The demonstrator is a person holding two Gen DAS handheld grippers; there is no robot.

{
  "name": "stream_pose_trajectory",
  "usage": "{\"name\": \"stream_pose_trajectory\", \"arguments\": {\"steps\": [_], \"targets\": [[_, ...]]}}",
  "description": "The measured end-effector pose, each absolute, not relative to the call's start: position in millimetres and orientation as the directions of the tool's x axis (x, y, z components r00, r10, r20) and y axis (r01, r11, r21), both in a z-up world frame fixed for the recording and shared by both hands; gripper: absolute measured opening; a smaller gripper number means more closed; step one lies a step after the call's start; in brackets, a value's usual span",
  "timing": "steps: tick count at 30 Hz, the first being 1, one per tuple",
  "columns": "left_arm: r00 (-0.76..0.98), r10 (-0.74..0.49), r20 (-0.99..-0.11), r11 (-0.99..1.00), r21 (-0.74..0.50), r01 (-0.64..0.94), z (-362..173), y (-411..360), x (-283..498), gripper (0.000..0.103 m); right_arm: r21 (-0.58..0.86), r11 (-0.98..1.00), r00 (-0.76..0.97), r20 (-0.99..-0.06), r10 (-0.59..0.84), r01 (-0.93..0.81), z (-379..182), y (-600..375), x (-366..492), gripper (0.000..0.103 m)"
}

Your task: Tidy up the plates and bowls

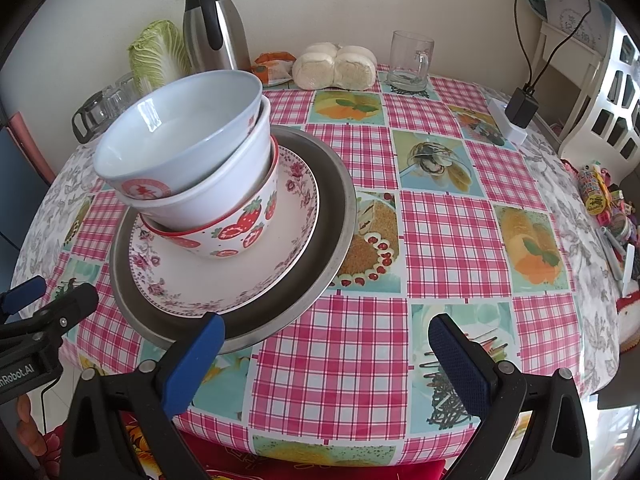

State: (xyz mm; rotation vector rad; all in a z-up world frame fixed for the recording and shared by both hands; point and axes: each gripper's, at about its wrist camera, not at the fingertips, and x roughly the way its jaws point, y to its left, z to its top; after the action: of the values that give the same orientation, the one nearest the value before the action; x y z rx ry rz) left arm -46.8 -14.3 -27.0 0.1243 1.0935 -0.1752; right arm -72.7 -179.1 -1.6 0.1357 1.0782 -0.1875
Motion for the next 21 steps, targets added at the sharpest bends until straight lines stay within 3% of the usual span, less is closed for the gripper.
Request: {"name": "stream_pose_trajectory", "arguments": {"steps": [21], "targets": [[0.438,-0.083,-0.895,0.975,0.018,0.221,-28.3,-17.8,-47.6,0.100,0.017,0.975,0.453,-0.887,-0.087,0.220,-3.4,-178.9,-72.1,0.103]]}}
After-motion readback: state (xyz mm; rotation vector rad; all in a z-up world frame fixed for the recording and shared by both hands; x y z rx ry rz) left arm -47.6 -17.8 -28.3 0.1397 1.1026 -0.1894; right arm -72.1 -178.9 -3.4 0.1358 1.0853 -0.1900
